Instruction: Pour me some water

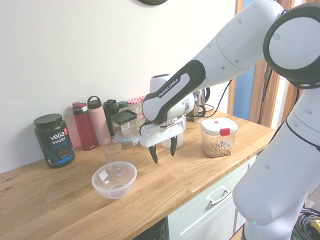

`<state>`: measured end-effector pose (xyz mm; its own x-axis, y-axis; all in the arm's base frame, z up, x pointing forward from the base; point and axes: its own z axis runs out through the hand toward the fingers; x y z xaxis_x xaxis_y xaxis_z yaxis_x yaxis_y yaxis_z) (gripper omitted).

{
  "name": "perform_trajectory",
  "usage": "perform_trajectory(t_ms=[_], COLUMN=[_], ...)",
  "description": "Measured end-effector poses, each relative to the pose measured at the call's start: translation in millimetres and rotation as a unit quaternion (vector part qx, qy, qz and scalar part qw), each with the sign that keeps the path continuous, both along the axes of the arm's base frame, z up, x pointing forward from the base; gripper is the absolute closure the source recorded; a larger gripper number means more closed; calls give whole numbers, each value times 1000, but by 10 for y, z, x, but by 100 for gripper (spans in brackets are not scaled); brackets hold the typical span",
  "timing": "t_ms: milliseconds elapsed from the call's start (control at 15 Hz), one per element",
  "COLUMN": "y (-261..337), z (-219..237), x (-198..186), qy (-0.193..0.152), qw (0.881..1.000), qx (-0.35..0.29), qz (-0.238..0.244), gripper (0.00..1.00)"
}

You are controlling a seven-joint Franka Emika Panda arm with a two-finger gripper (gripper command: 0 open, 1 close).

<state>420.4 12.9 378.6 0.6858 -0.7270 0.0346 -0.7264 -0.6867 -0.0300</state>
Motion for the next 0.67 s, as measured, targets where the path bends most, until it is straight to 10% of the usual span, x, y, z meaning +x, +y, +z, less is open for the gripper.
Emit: perform_trajectory(t_ms=[333,667], y=[-16,-272], z=[336,1666], x=[69,42], qy=[-12,-63], qw=[1000,998], qx=[-3,-5], qz=[-1,-29], gripper=[0,0])
